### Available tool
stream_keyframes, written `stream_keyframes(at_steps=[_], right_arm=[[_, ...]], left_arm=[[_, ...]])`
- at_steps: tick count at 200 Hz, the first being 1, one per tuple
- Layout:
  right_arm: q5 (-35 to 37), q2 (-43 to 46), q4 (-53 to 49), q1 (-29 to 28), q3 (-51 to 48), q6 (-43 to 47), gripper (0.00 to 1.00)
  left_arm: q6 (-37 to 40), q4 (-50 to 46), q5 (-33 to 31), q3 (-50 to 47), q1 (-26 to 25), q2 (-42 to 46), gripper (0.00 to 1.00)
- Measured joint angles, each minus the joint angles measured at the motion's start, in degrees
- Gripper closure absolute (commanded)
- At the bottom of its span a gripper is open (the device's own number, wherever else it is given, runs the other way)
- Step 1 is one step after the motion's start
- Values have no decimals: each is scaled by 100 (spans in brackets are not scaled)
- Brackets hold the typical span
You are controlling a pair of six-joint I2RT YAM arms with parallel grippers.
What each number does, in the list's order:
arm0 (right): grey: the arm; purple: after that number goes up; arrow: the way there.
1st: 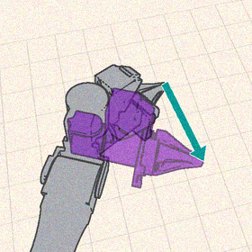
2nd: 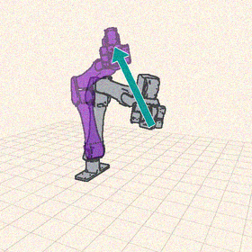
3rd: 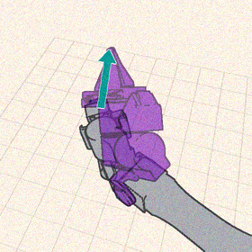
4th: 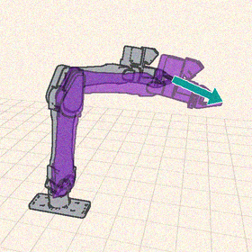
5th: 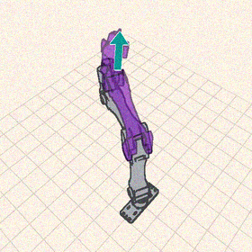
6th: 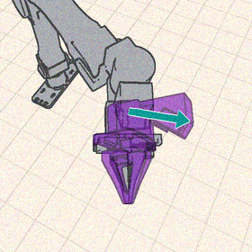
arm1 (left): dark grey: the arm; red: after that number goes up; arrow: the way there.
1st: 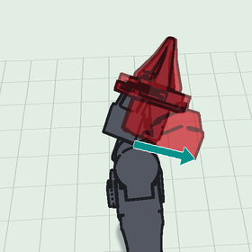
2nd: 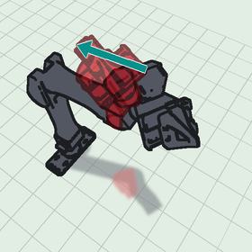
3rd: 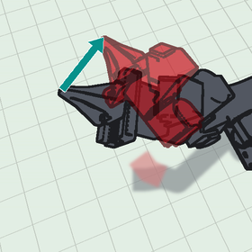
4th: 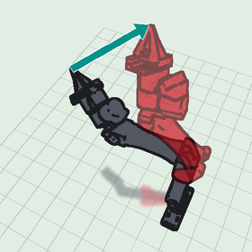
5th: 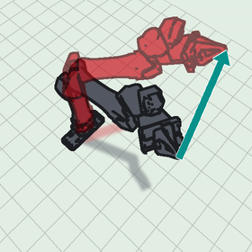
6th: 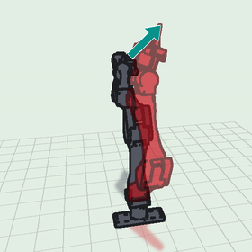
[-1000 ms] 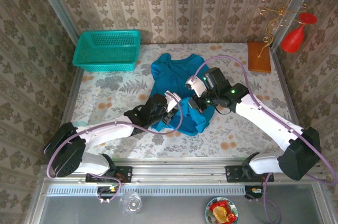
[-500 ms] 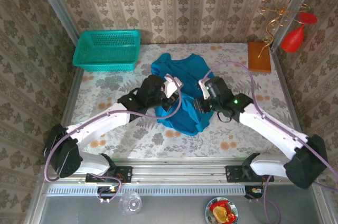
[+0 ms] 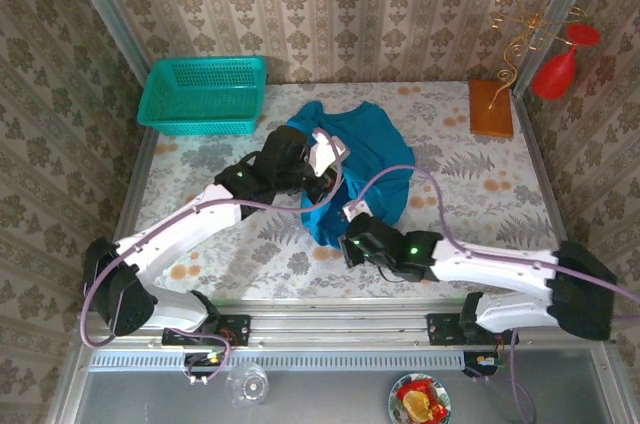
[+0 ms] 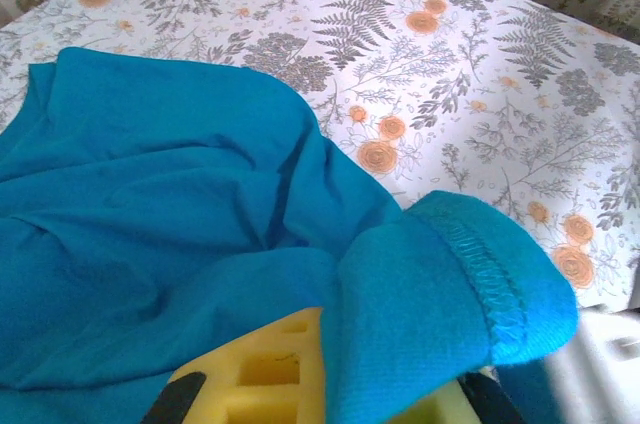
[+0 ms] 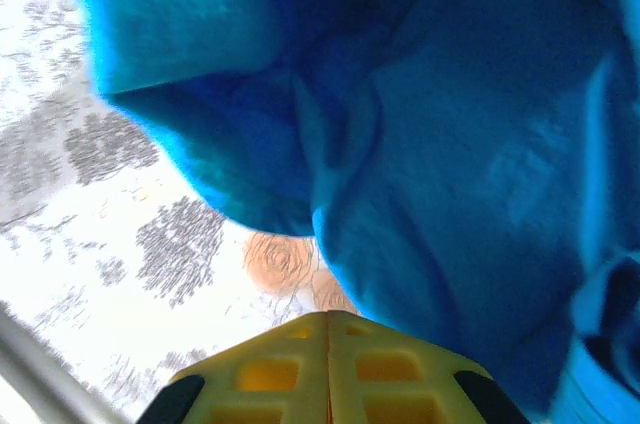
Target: Fold the inside-out t-shirt
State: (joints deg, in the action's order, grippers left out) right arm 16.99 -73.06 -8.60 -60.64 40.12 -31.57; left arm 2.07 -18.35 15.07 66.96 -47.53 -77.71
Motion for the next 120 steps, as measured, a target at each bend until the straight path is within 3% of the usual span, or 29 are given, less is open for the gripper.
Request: stream_keyframes(at_steps=[53,120], right_arm=[[946,-1958,1292,127,433,-280,90],[1082,-3005,2201,1279,1167,-446,76]], left_arm=[[-234,-107,251,0,-39,293,100],[-492,-308,203,-2,-586,732,100]])
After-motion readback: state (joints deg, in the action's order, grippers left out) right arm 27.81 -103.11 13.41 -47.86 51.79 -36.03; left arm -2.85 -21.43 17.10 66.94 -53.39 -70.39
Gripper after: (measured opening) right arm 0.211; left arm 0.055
